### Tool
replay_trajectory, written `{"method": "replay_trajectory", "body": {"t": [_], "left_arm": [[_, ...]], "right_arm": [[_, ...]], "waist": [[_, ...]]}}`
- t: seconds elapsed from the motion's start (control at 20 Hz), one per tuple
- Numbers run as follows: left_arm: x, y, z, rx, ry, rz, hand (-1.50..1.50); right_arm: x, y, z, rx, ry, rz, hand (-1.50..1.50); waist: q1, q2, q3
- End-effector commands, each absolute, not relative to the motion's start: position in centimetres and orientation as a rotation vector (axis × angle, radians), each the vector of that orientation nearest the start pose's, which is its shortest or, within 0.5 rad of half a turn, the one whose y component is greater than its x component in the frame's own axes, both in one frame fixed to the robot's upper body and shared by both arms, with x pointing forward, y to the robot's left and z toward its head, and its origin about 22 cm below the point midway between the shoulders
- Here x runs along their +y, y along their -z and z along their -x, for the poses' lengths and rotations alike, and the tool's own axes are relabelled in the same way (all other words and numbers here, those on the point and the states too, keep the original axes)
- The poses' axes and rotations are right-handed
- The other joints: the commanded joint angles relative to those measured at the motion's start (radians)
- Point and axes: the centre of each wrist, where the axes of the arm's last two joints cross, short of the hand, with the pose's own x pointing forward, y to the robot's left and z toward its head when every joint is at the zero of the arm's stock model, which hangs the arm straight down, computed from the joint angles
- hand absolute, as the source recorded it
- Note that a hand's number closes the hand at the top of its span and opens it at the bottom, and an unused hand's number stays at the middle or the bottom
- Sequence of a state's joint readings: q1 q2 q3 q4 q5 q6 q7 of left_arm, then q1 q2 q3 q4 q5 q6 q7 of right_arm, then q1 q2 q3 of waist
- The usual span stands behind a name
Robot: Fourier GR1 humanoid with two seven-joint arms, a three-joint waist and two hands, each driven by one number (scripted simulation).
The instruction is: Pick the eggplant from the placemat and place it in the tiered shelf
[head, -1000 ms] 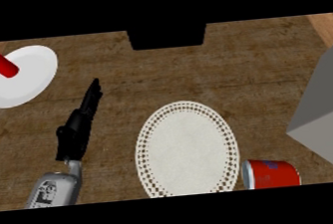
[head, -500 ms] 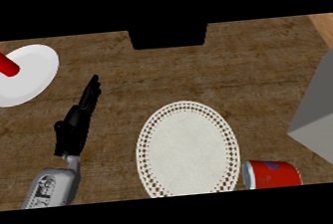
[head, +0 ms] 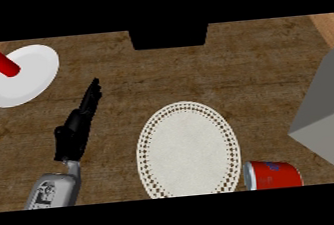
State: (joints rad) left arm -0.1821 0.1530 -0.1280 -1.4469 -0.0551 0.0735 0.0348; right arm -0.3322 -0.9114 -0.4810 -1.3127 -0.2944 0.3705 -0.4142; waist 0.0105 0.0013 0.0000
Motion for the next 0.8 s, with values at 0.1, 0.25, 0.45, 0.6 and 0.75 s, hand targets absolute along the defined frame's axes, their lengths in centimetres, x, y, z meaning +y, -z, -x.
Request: {"method": "replay_trajectory", "body": {"t": [0.1,0.25,0.45,0.6,0.75], "left_arm": [[22.0,-1.8,-27.1,-1.589,0.272,-0.106,0.0],[22.5,-1.3,-28.0,-1.585,0.268,-0.088,0.0],[21.8,-1.1,-27.9,-1.584,0.252,-0.094,0.0],[21.8,-2.2,-29.3,-1.594,0.265,-0.09,0.0],[21.0,-2.8,-28.6,-1.594,0.276,-0.105,0.0]], "right_arm": [[-50.2,-24.5,-28.5,-2.208,-0.444,0.443,1.5],[-50.9,-25.6,-27.2,-2.072,-0.488,0.855,1.5],[-51.6,-22.8,-28.8,-2.005,-0.416,0.858,-1.5],[-53.8,-21.4,-29.2,-2.011,-0.365,0.807,-1.5],[-54.6,-23.3,-28.1,-2.014,-0.323,0.71,-1.5]], "waist": [[0.002,0.0,0.0],[0.008,0.006,0.0],[0.005,0.002,0.0],[0.008,0.005,0.001],[-0.002,0.0,0.0]]}}
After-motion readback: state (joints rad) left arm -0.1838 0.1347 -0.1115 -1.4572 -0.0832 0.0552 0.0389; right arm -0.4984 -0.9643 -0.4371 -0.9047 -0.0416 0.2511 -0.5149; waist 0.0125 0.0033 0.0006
